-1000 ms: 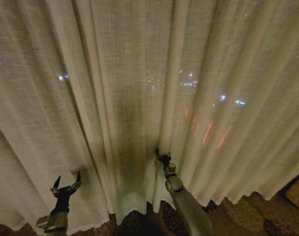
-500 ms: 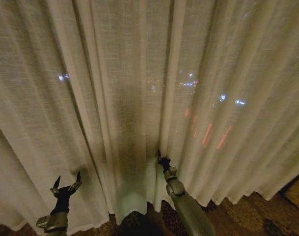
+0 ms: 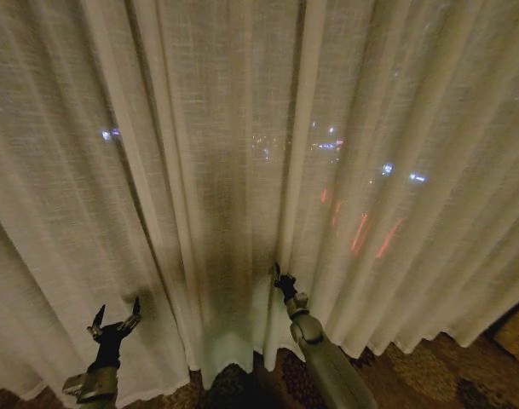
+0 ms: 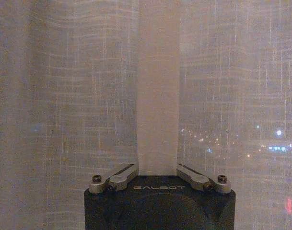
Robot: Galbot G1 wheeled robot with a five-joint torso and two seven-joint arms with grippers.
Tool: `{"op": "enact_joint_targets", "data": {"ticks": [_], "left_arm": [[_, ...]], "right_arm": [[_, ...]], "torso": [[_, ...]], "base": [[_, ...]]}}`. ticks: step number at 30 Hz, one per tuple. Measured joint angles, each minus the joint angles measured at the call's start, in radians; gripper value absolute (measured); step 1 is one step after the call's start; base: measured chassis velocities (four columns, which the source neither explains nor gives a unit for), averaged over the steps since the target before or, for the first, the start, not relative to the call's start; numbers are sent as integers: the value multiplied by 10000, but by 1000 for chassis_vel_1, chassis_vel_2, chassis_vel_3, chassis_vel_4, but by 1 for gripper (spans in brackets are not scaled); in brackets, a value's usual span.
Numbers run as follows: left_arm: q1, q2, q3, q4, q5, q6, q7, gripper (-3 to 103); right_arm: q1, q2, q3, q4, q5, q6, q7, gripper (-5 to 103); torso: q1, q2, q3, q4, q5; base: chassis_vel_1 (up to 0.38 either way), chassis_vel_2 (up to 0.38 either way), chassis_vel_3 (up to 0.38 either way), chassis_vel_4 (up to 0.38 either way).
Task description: Open the curtains by pulling them apart, changing their state from closed to fully open.
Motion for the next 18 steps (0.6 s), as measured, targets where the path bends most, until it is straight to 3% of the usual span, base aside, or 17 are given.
{"op": "enact_joint_targets", "data": {"ticks": [11, 18], "left_arm": [[0, 1, -1, 0, 0, 0, 0, 100], [0, 1, -1, 0, 0, 0, 0, 100]], "right_arm": [[30, -42, 75, -84, 155, 72, -69, 0], [36, -58, 101, -111, 175, 108, -139, 0]], "torso": [[0, 0, 0, 1, 0], [-1, 0, 0, 0, 0]], "base": [[-35, -39, 46, 46], [-209, -201, 188, 179]]}}
